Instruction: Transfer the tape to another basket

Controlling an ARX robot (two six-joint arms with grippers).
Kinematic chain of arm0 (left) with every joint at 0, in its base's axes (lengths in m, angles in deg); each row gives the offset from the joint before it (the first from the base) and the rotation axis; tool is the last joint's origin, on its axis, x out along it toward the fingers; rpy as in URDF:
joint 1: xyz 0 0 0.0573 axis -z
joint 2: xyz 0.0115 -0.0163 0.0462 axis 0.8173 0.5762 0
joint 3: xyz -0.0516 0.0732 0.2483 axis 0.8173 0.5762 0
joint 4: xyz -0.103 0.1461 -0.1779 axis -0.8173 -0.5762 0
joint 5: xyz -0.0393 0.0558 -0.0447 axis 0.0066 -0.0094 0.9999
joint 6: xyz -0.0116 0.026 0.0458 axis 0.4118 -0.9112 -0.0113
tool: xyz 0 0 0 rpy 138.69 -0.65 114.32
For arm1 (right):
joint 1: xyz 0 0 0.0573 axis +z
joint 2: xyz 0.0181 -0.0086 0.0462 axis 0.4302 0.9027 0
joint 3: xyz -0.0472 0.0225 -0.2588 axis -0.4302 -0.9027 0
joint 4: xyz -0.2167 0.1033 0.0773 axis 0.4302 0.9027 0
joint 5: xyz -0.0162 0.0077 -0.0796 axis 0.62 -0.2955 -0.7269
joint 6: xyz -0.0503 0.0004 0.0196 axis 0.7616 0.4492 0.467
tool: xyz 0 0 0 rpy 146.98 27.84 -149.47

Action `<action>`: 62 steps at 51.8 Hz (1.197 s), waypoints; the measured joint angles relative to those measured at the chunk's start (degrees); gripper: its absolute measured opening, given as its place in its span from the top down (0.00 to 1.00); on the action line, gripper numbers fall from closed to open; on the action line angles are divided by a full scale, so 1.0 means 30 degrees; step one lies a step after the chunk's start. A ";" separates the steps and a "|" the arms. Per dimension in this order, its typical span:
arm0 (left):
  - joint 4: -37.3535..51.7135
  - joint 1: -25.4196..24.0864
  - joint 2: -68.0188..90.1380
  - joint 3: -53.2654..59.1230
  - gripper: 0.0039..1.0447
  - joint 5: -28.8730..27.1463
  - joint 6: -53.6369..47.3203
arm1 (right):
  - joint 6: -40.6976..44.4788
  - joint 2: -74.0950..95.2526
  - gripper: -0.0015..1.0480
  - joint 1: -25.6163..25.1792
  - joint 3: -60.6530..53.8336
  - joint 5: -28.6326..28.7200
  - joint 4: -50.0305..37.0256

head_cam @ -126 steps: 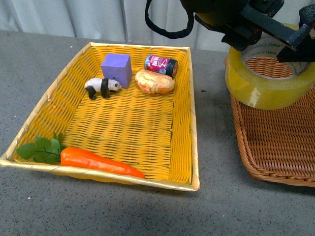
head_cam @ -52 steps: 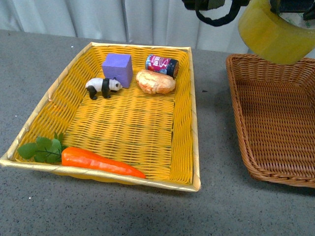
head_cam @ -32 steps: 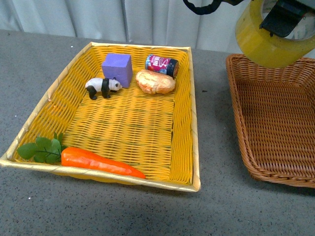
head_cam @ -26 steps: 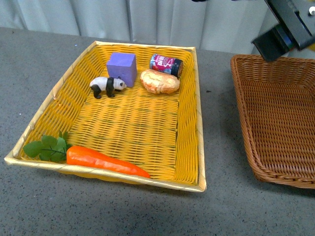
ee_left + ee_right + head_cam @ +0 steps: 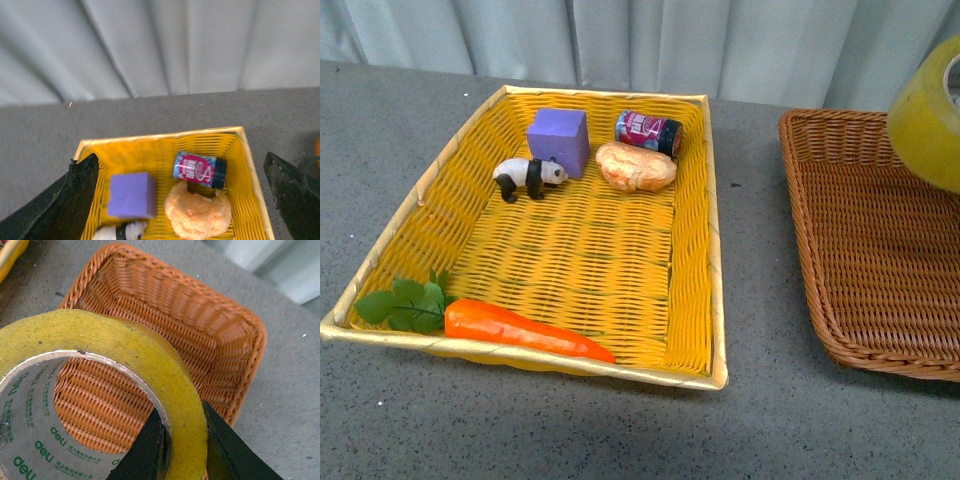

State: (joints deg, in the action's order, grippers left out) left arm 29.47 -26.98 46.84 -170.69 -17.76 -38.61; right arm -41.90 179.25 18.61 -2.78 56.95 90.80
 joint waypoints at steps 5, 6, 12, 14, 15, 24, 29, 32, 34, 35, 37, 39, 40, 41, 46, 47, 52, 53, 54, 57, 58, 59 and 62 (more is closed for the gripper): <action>-0.0452 -0.0867 -0.1158 0.1137 0.06 -0.0481 0.5537 | -0.1078 0.1246 0.85 0.0000 -0.0597 -0.0335 -0.0787; -0.0444 -0.0947 -0.1392 0.1333 0.06 -0.0510 0.6586 | -0.1158 0.1450 0.85 0.0000 -0.0656 -0.0459 -0.0896; 0.0095 -0.1107 -0.2630 0.2404 0.06 -0.0998 0.9908 | -0.1756 0.2688 0.85 0.0036 -0.0758 -0.0627 -0.1486; 0.0153 -0.1158 -0.2951 0.2616 0.06 -0.1137 1.0826 | -0.2055 0.3089 0.85 0.0073 -0.0758 -0.0634 -0.1552; 0.0146 -0.1173 -0.3053 0.2667 0.06 -0.1151 1.1147 | -0.2113 0.3228 0.85 0.0080 -0.0743 -0.0663 -0.1581; -0.0408 -0.1479 -0.3271 0.2907 0.06 -0.1654 1.3478 | -0.2652 0.4240 0.70 0.0095 -0.0313 -0.0940 -0.1763; -0.0867 -0.1668 -0.3279 0.2958 0.06 -0.1836 1.4382 | -0.2871 0.4175 0.54 0.0036 -0.0270 -0.1158 -0.2280; -0.1122 -0.1727 -0.3344 0.2958 0.06 -0.2149 1.4608 | -0.2994 0.3993 0.45 -0.0029 -0.0386 -0.1253 -0.2681; -0.1042 -0.1756 -0.3410 0.3002 0.06 -0.2477 1.4600 | -0.3140 0.3774 0.40 -0.0073 -0.0561 -0.1377 -0.2980; -0.1020 -0.1778 -0.3432 0.3016 0.06 -0.2521 1.4615 | -0.3235 0.3555 0.37 -0.0095 -0.0721 -0.1435 -0.3191; -0.1035 -0.1807 -0.3490 0.3016 0.06 -0.2608 1.4586 | -0.3344 0.3191 0.32 -0.0117 -0.0984 -0.1530 -0.3563; -0.0998 -0.1865 -0.3570 0.3045 0.06 -0.2776 1.4571 | -0.3446 0.2623 0.25 -0.0153 -0.1435 -0.1763 -0.4226; -0.0954 -0.1872 -0.3599 0.3067 0.06 -0.2856 1.4564 | -0.3555 0.2463 0.23 -0.0175 -0.1559 -0.1792 -0.4393; -0.0867 -0.1872 -0.3657 0.3133 0.06 -0.3045 1.4520 | -0.3665 0.2120 0.20 -0.0197 -0.1792 -0.1902 -0.4626; 0.0423 -0.1982 -0.4189 0.3898 0.08 -0.2805 1.3289 | -0.4430 0.0022 0.07 -0.0423 -0.3191 -0.2346 -0.6207; 0.2863 -0.2178 -0.4685 0.5122 0.13 -0.1042 1.1810 | -0.4568 -0.0634 0.09 -0.0459 -0.3621 -0.2463 -0.6572; 1.2458 -0.3111 -0.7694 1.1672 0.38 0.3628 0.3971 | -0.6681 -0.2630 0.24 -0.0546 -0.8073 -0.0896 -1.6232; 1.3216 -0.3271 -0.8153 1.2458 0.41 0.3774 0.3133 | -0.7074 -0.2841 0.27 -0.0510 -0.8903 -0.0903 -1.7894; 1.3580 -0.3351 -0.8386 1.2845 0.43 0.3840 0.2601 | -0.7140 -0.2943 0.29 -0.0481 -0.9296 -0.0918 -1.8644; 1.5023 -0.3840 -0.9668 1.4921 0.53 0.4364 0.1137 | -0.7708 -0.3628 0.39 -0.0270 -1.1285 -0.0954 -2.2243; 1.5176 -0.3920 -0.9850 1.5227 0.55 0.4459 0.1049 | -0.7766 -0.3767 0.41 -0.0233 -1.1555 -0.0991 -2.2688; 1.5446 -0.4080 -1.0214 1.5846 0.58 0.4575 0.0685 | -0.7905 -0.4036 0.44 -0.0146 -1.2036 -0.1078 -2.3409; 1.5970 -0.4481 -1.0987 1.7333 0.67 0.4874 0.0131 | -0.8080 -0.4845 0.53 0.0051 -1.3034 -0.1224 -2.4451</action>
State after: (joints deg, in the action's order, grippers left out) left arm 77.38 -40.43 13.88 -118.69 -3.14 -38.21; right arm -66.14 164.71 18.76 -41.88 53.28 17.44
